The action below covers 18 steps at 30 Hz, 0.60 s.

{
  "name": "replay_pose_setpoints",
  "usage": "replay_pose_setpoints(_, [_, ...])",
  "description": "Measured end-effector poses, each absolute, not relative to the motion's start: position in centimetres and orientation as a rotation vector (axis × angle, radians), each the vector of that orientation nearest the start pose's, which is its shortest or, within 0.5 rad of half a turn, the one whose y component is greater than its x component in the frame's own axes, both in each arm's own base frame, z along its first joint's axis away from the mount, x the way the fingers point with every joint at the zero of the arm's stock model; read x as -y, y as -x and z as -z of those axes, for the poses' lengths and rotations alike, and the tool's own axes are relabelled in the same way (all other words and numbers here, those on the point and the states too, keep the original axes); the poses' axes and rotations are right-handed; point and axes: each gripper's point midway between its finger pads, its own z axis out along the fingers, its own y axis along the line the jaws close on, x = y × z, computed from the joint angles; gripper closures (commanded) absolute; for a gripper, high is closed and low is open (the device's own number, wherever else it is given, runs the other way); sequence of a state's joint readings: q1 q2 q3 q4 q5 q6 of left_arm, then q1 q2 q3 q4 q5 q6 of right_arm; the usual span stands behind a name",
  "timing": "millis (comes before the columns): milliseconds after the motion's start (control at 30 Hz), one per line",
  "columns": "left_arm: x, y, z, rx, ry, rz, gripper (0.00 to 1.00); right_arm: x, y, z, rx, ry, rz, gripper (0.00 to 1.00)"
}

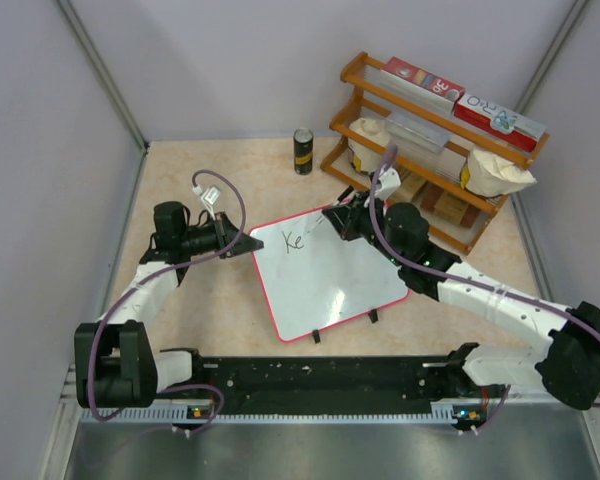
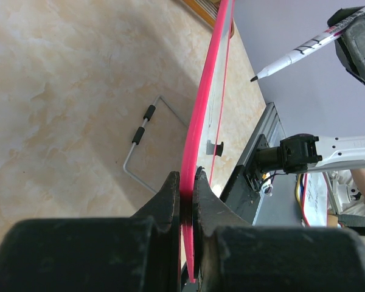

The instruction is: Write a sentence on the whiteboard

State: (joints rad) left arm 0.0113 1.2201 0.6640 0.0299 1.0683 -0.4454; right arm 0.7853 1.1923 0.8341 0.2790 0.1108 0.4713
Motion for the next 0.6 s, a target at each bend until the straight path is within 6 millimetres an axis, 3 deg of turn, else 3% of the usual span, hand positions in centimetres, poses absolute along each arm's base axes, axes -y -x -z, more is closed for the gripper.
replay_pose_setpoints(600, [15.9, -27.5, -17.9, -2.056, -0.207, 1.372, 1.00, -30.0, -30.3, -25.3, -1.765, 0.202, -0.860, 1.00])
